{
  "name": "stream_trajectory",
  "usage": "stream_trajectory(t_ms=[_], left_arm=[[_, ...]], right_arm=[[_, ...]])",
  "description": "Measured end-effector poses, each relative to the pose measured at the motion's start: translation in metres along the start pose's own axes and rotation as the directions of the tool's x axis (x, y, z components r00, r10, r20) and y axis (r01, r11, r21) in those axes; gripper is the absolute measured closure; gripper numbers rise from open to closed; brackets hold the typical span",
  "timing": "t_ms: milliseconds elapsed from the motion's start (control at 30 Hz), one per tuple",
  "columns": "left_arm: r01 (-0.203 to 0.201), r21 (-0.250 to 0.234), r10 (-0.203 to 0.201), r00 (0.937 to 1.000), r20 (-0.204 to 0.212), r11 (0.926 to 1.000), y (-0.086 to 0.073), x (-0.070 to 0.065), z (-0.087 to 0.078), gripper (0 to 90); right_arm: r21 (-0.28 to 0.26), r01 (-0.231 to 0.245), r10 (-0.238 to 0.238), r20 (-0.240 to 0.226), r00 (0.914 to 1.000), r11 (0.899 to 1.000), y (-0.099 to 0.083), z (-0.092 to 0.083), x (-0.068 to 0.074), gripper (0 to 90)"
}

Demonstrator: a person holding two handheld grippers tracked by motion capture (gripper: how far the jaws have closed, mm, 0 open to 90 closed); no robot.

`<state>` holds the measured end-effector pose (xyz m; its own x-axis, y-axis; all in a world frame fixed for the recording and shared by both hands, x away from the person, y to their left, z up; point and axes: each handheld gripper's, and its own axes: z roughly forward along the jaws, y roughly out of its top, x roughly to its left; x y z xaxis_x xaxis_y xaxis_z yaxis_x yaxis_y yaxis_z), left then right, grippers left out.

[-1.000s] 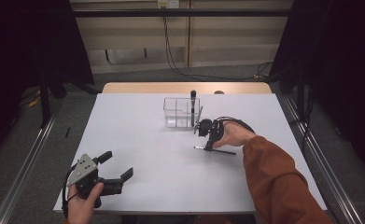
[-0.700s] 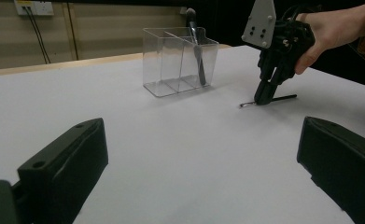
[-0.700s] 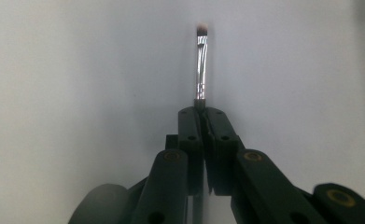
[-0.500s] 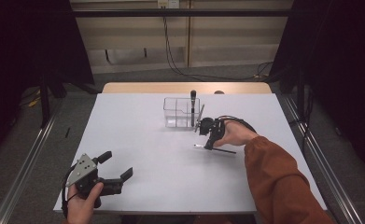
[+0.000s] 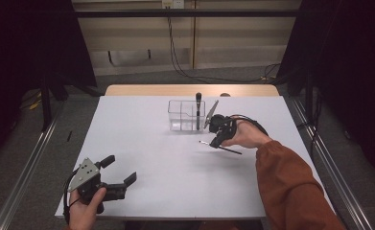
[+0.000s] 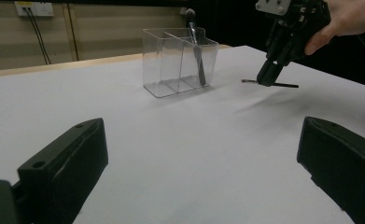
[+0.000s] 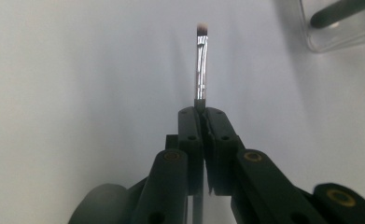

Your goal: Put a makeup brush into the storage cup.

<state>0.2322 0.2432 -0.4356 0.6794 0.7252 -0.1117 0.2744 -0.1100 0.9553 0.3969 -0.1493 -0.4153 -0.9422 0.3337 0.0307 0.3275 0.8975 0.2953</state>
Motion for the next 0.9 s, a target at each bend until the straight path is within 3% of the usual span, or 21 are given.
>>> stream_trajectory(t_ms=[200, 367, 500, 633, 767, 900], left_arm=[[0.002, 0.0, -0.002, 1.0, -0.001, 1.0, 0.0, 0.0, 0.0, 2.0], [0.002, 0.0, -0.002, 1.0, -0.001, 1.0, 0.0, 0.0, 0.0, 2.0], [-0.001, 0.001, 0.001, 1.0, 0.001, 1.0, 0.0, 0.0, 0.0, 2.0], [-0.002, 0.002, 0.002, 1.0, 0.0, 1.0, 0.0, -0.001, 0.0, 2.0], [-0.003, 0.003, 0.003, 1.0, -0.001, 1.0, 0.0, 0.0, 0.0, 2.0], [0.001, 0.002, -0.001, 1.0, -0.002, 1.0, 0.0, 0.0, -0.001, 2.0]], right_arm=[[-0.068, -0.016, 0.014, -0.025, 0.9996, 0.998, -0.003, -0.002, 0.004, 86.5], [-0.143, -0.055, 0.05, -0.038, 0.998, 0.988, -0.009, -0.005, 0.006, 86.5], [-0.205, -0.089, 0.083, -0.037, 0.9958, 0.975, -0.018, -0.011, 0.006, 86.5], [-0.273, -0.122, 0.122, -0.019, 0.9924, 0.954, -0.025, -0.015, 0.005, 86.5], [-0.296, -0.127, 0.137, 0.013, 0.9905, 0.947, -0.025, -0.016, 0.007, 86.5], [-0.366, -0.146, 0.164, 0.018, 0.9863, 0.919, -0.027, -0.017, 0.007, 86.5]])
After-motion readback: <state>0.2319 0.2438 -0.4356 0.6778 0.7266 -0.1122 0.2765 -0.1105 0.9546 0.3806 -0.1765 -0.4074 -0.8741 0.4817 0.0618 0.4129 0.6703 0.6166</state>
